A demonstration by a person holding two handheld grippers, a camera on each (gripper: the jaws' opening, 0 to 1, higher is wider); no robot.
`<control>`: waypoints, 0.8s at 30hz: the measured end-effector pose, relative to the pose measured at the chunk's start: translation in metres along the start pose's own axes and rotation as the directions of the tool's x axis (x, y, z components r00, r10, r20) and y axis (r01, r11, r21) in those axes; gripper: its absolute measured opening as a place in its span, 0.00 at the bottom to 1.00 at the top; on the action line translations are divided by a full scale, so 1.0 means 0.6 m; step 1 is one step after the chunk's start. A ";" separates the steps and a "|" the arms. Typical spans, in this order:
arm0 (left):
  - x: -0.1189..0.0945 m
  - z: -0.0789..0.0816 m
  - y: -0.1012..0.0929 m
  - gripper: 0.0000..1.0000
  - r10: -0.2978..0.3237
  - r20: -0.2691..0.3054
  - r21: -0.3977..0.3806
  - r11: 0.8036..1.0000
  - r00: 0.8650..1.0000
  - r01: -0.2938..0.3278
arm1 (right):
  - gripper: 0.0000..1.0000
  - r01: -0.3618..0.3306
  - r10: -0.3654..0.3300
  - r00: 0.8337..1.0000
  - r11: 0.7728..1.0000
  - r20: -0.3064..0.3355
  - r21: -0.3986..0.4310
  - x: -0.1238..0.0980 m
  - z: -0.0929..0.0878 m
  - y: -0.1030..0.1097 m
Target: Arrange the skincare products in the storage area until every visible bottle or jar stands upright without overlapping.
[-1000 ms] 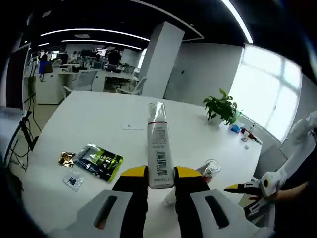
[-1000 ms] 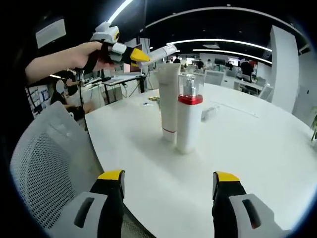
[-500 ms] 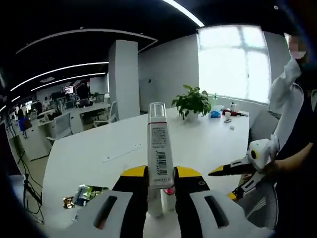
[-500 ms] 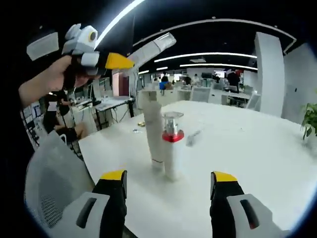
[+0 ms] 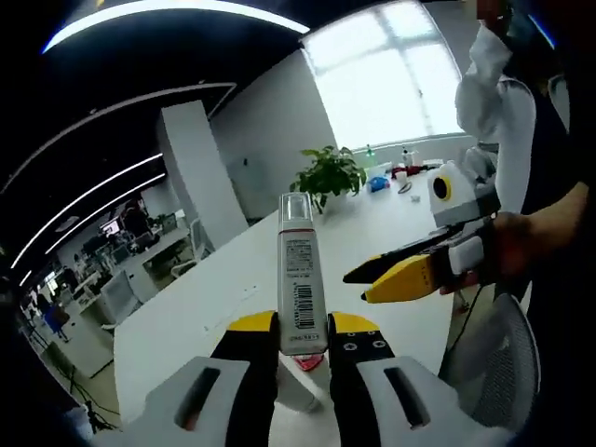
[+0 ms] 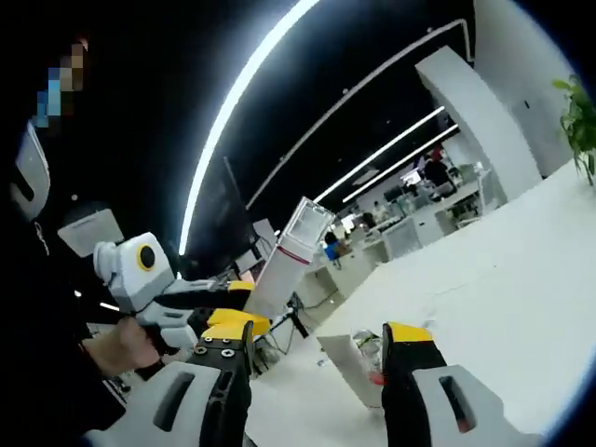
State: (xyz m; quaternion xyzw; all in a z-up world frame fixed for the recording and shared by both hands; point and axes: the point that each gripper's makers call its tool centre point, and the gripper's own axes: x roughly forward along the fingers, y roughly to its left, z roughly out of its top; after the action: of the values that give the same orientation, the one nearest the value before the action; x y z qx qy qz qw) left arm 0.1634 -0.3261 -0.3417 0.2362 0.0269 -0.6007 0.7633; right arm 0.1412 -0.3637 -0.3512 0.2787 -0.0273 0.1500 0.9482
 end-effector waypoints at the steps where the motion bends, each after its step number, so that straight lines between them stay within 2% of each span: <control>1: 0.000 0.001 -0.003 0.15 -0.001 0.003 0.003 1.000 1.000 0.001 | 0.58 -0.009 0.009 1.000 1.000 0.006 0.001 0.002 0.002 0.004; 5: -0.002 0.005 -0.013 0.15 -0.006 0.006 0.029 1.000 1.000 0.006 | 0.56 -0.026 0.026 1.000 1.000 0.005 0.004 0.011 0.004 0.016; 14: -0.012 0.012 -0.020 0.15 0.004 0.012 0.069 0.998 1.000 -0.005 | 0.51 -0.065 0.060 0.996 0.994 0.068 0.086 0.025 0.028 0.030; 18: -0.014 0.019 -0.020 0.16 0.017 0.016 0.096 0.995 1.000 -0.018 | 0.40 -0.081 0.074 0.995 0.990 0.064 0.115 0.029 0.025 0.035; 24: -0.013 0.020 -0.023 0.16 0.028 0.005 0.148 0.988 1.000 -0.029 | 0.34 -0.103 0.095 0.994 0.983 0.063 0.149 0.035 0.022 0.048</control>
State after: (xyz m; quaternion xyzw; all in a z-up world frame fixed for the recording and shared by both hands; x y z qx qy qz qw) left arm 0.1453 -0.3260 -0.3333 0.2918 -0.0225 -0.5904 0.7521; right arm 0.1528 -0.3421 -0.3223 0.3524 -0.0558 0.1908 0.9145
